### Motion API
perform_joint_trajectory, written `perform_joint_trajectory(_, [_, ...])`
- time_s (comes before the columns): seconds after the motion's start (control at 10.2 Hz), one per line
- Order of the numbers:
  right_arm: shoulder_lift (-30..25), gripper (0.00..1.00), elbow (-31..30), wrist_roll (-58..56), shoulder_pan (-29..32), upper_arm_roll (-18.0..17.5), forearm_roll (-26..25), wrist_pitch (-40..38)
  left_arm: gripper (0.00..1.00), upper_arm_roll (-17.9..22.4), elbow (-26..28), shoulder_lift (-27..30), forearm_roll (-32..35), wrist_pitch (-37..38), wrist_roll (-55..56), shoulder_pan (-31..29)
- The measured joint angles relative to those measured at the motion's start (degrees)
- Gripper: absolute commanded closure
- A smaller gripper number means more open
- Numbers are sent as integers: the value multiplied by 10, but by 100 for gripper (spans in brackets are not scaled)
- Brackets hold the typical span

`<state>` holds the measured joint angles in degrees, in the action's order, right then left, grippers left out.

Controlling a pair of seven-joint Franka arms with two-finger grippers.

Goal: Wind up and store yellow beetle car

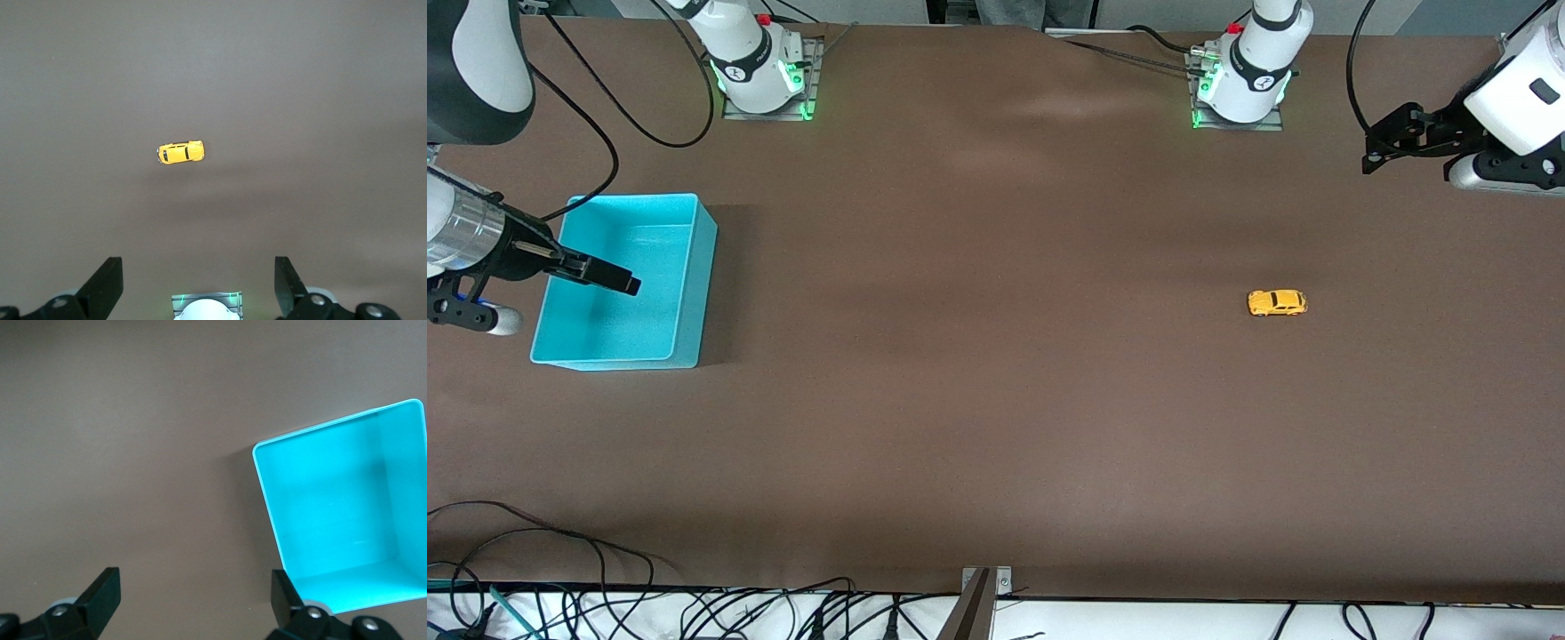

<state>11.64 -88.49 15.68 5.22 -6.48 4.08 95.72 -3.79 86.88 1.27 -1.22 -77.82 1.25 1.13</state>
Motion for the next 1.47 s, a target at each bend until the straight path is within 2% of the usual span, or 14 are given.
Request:
perform_joint_trajectory(0.68, [0,0,0,0,0,0,0,4,0,4,2,0,0,0,5,-3])
perform_joint_trajectory(0.98, [0,0,0,0,0,0,0,4,0,9,3,-3,0,0,5,-33])
perform_joint_trajectory(1.47, [0,0,0,0,0,0,1,4,0,0,3,-3,0,0,5,-33])
